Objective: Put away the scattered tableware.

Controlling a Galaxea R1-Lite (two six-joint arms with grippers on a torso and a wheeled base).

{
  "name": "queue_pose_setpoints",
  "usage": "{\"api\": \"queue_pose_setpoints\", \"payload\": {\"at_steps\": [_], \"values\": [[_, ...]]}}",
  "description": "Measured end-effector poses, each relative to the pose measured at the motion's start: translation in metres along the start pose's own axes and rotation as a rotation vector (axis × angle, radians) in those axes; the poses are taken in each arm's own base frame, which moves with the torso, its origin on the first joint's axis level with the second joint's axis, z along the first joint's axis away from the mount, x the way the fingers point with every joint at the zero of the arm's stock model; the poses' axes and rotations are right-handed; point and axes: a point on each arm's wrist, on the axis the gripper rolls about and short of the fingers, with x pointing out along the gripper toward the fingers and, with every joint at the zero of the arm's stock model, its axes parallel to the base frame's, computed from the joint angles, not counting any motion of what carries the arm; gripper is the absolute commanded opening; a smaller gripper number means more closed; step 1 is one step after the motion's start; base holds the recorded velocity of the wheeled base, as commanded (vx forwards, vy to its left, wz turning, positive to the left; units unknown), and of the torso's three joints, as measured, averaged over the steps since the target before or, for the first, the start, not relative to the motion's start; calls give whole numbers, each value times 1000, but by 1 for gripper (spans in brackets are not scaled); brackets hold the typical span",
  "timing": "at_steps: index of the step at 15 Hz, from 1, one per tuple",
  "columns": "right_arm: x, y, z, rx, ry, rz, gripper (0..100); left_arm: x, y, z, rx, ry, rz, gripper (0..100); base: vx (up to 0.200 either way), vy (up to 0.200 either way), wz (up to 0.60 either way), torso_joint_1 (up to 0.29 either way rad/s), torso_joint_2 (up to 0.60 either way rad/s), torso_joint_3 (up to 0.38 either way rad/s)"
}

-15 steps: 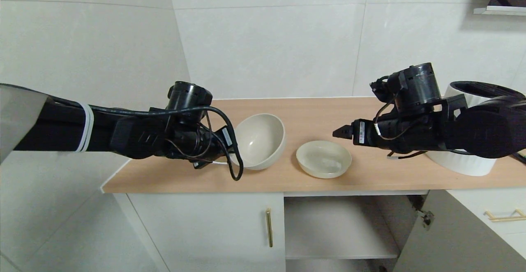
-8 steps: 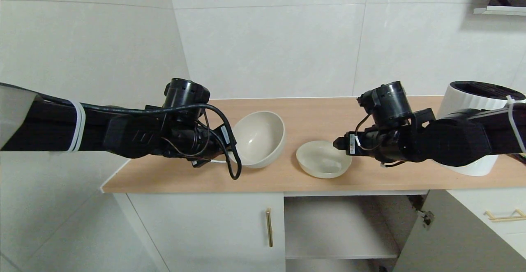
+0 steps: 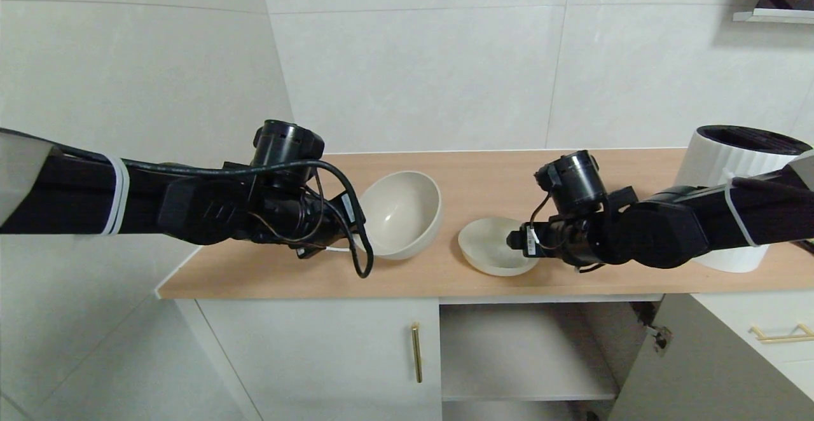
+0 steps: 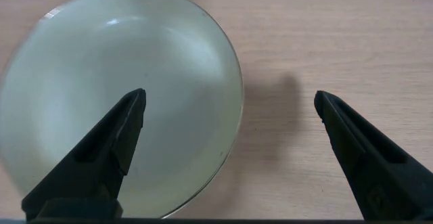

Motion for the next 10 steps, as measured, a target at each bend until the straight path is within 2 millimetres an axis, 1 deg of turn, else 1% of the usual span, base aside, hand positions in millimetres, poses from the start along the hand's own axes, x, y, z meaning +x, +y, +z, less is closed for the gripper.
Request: {"api": "queue_pose_setpoints", "payload": {"at_steps": [3, 4, 10], "values": [[3, 1, -2, -3, 8, -2, 100, -3, -1, 1, 0, -7, -1, 0, 0, 0, 0, 0, 0, 0], [4, 1, -3, -4, 10, -3, 0, -4, -1, 1, 0, -8, -3, 0, 0, 0, 0, 0, 0, 0], [6, 2, -3, 1, 12, -2, 0, -7, -2, 1, 1, -12, -6, 0, 0, 0, 0, 0, 0, 0]]}}
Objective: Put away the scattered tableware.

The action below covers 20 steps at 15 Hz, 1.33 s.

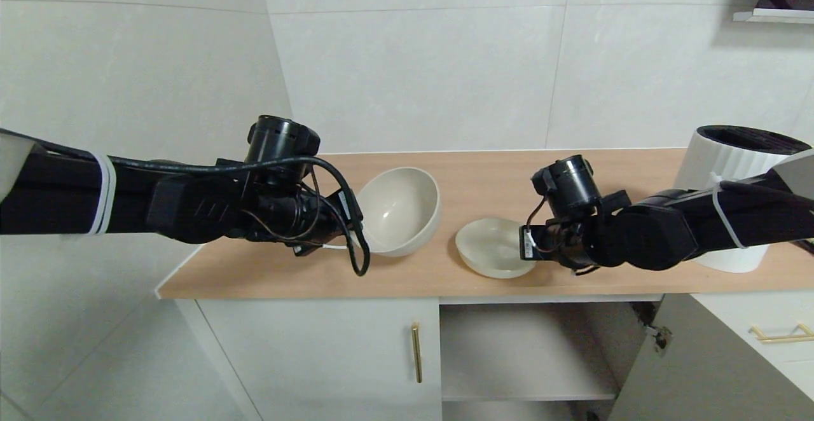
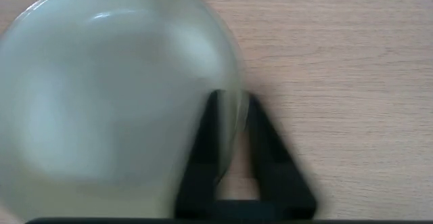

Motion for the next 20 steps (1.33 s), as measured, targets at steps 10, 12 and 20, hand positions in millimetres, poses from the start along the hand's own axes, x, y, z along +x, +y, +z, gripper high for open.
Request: {"api": "queue_pose_setpoints", "payload": {"at_steps": [10, 12, 20], "values": [[-27, -13, 11, 26, -27, 25, 0, -31, 0, -3, 17, -19, -24, 0, 0, 0, 0, 0, 0, 0], [-47, -27, 13, 42, -12, 82, 0, -44, 4, -9, 38, -16, -23, 0, 0, 0, 0, 0, 0, 0], [-135, -77, -21, 48, 116, 250, 0, -105, 27, -54, 209, 31, -115, 0, 0, 0, 0, 0, 0, 0]]}}
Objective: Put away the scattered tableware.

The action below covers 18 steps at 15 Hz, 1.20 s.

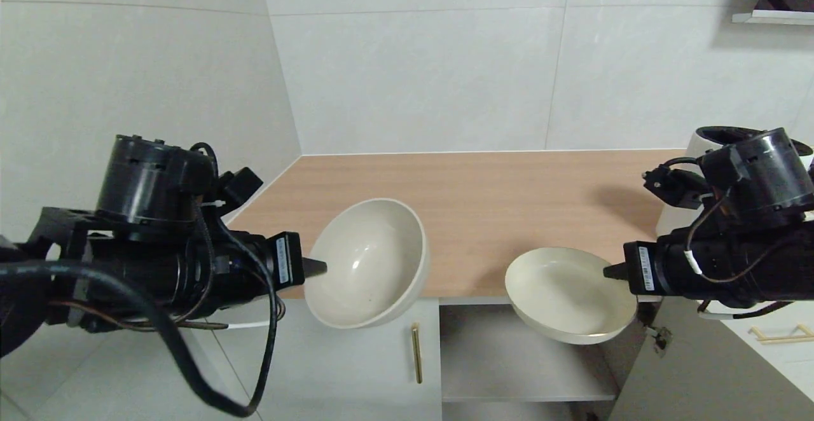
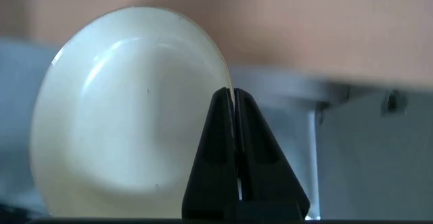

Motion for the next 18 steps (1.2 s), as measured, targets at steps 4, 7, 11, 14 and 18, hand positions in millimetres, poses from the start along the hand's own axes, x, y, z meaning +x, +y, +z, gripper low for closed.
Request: {"api": "queue_pose_setpoints", "payload": {"at_steps": [4, 7, 11, 14, 18], "values": [[-10, -9, -15, -36, 23, 34, 0, -6, 7, -21, 65, 28, 0, 0, 0, 0, 0, 0, 0, 0], [-10, -16, -23, -56, 31, 19, 0, -6, 6, -30, 98, 53, -5, 0, 0, 0, 0, 0, 0, 0], [-7, -19, -23, -51, 35, 8, 0, -6, 6, -31, 95, 60, -5, 0, -150, 0, 0, 4, 3, 1], [-3, -19, -25, -51, 52, 4, 0, -6, 6, -31, 95, 59, -7, 0, 0, 0, 0, 0, 0, 0], [1, -20, -25, -50, 61, -2, 0, -6, 6, -30, 94, 56, -6, 0, 0, 0, 0, 0, 0, 0]]}}
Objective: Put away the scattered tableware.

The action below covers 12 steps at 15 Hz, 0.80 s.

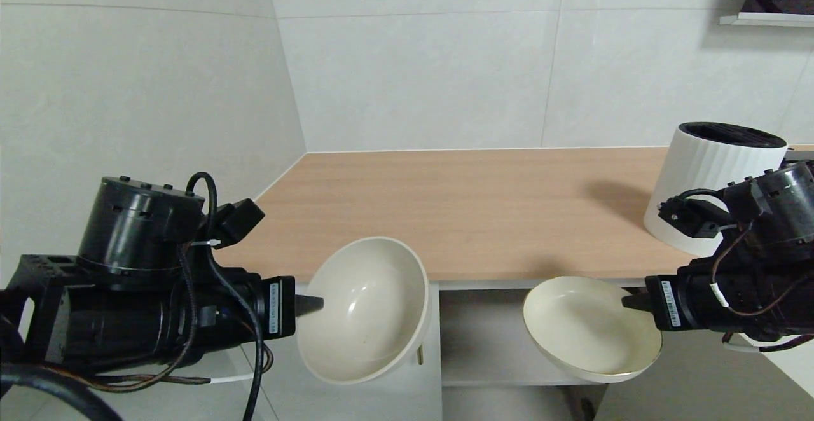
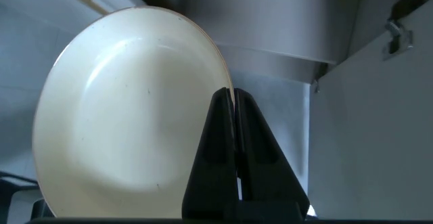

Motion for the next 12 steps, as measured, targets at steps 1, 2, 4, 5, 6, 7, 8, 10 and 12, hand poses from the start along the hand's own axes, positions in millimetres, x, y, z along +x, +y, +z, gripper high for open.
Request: {"api": "queue_pose_setpoints", "payload": {"at_steps": [1, 2, 4, 5, 6, 7, 8, 10, 12], "values": [[1, 0, 0, 0, 3, -1, 0, 0, 0, 0, 1, 0, -1, 0, 0, 0, 0, 0, 0, 0], [2, 0, 0, 0, 7, -2, 0, 0, 0, 0, 0, 0, 0, 0, 0, 0, 0, 0, 0, 0], [3, 0, -1, 0, 11, -3, 0, 1, 0, 0, 0, 3, 1, 0, 0, 0, 0, 0, 0, 0], [4, 0, -1, 0, 13, -4, 0, 1, 0, 0, 0, 3, 1, 0, 0, 0, 0, -22, 61, 41], [4, 0, -1, 0, 13, -4, 0, 1, 0, 0, 0, 4, 1, 0, 0, 0, 0, -105, 271, 163], [4, 0, -1, 0, 15, -4, 0, 2, 0, 0, 0, 5, 2, 0, 0, 0, 0, -139, 359, 198], [4, 0, -1, 0, 15, -6, 0, 3, 1, 0, -1, 7, 4, 0, 0, 0, 0, -173, 422, 251], [5, -1, -1, 0, 15, -6, 0, 4, 1, 0, -3, 14, 7, 0, 0, 0, 0, -173, 461, 271], [5, 0, -1, 0, 7, -5, 0, 6, 1, 0, -4, 17, 10, 0, 0, 0, 0, -173, 474, 288]]}}
